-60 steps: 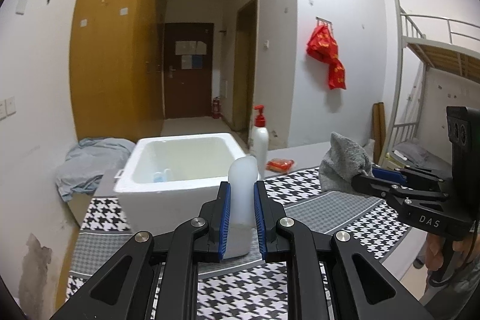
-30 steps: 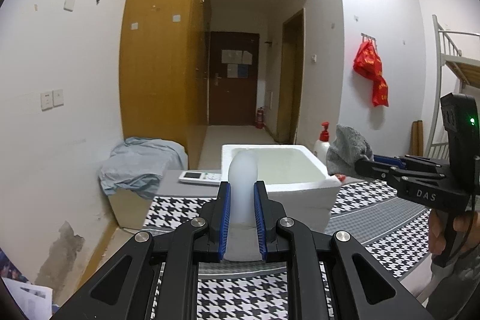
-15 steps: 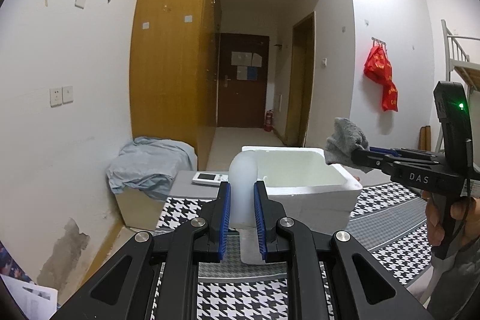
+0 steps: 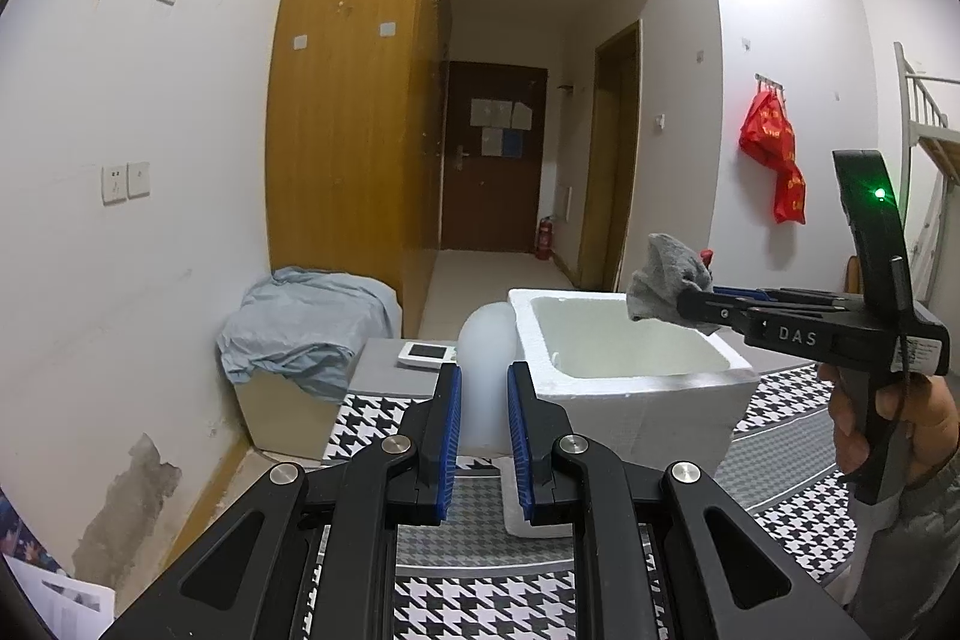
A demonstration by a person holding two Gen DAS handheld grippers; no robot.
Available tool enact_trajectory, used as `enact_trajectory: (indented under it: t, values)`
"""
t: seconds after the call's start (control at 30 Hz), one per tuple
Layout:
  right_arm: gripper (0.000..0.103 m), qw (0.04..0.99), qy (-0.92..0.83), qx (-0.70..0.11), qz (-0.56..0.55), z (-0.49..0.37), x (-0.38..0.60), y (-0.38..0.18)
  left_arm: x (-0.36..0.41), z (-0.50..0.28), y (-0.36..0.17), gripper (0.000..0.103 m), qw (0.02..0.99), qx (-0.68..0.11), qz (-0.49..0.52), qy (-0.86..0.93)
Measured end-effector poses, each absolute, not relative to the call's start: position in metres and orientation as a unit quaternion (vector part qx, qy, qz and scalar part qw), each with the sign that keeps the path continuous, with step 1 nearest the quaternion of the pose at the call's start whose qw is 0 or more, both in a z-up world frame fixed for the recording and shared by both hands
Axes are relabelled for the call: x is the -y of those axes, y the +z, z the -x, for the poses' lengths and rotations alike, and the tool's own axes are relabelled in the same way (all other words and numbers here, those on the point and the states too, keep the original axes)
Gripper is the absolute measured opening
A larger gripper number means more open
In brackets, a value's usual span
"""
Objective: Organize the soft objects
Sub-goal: 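Open the right tool over the foam box to drop the grey sock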
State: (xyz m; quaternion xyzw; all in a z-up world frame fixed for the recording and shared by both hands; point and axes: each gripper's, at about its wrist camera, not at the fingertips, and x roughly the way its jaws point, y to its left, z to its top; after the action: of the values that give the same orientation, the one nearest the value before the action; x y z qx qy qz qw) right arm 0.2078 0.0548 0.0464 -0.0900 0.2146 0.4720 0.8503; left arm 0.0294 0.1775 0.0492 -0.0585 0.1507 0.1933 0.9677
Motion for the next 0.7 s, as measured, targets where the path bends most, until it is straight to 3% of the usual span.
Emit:
enact_trajectory:
  t: [0.57, 0.63, 0.7]
  values:
    - [0.033, 0.847, 0.462, -0.246, 0.098, -0.225, -0.083, 0.035, -0.185, -0.037, 0.048, 0.017, 0.965, -0.159, 0.067, 0.198]
    - [0.041, 0.847, 0.460, -0.247, 0.101, -0.226, -0.085, 0.036, -0.185, -0.036, 0.048, 0.017, 0.965, -0.159, 0.068, 0.200]
    - [0.063, 0.850, 0.456, -0.244, 0.102, -0.225, -0.084, 0.037, -0.186, -0.035, 0.049, 0.017, 0.964, -0.158, 0.069, 0.201]
